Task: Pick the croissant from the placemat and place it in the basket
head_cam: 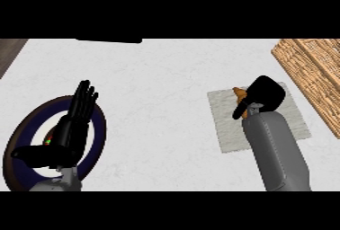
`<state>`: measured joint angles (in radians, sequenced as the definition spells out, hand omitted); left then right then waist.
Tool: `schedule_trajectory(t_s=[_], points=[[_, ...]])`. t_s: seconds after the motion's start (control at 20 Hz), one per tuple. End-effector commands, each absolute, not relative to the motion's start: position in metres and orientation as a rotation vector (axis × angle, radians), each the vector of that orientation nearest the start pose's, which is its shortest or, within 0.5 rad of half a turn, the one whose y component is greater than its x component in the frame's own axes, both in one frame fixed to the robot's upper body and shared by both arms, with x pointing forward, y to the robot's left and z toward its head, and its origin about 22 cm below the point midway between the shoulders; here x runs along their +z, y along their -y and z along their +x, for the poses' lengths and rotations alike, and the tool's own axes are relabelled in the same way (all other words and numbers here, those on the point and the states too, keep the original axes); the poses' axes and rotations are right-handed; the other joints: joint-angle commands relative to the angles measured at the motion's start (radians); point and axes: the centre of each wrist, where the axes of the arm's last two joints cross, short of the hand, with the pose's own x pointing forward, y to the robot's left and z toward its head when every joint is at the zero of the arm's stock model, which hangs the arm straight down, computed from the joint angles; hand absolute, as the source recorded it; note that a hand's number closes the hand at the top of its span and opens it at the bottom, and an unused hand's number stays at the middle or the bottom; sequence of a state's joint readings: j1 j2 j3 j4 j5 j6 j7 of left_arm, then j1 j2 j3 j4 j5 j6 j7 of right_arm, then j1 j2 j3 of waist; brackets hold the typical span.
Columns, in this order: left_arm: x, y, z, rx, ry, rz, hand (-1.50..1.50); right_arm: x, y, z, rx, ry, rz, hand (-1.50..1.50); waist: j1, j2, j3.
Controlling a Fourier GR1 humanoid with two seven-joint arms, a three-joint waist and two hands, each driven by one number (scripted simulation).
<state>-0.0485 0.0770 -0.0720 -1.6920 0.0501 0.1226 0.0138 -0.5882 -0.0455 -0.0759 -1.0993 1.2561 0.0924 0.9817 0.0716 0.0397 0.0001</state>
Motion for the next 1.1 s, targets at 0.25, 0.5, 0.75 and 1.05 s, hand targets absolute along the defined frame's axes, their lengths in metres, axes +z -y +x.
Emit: schedule_trajectory(t_s=[0.25,0.5,0.75,1.05], points=[[0.049,-0.208,0.257,-0.040,1.747,-0.016,0.00,0.121,0.205,0.426,0.058,0.708,-1.358,1.50,0.061,0.017,0.004],[0.048,-0.203,0.257,-0.055,1.718,-0.031,0.00,0.167,0.185,0.442,-0.102,0.939,-1.455,1.50,0.071,0.010,0.002],[0.036,-0.206,0.255,-0.048,1.694,-0.007,0.00,0.210,0.153,0.454,-0.212,1.046,-1.472,1.50,0.052,-0.003,-0.002],[0.039,-0.205,0.253,-0.029,1.720,-0.010,0.00,0.222,0.155,0.467,-0.278,1.000,-1.481,1.50,0.029,-0.009,-0.001]])
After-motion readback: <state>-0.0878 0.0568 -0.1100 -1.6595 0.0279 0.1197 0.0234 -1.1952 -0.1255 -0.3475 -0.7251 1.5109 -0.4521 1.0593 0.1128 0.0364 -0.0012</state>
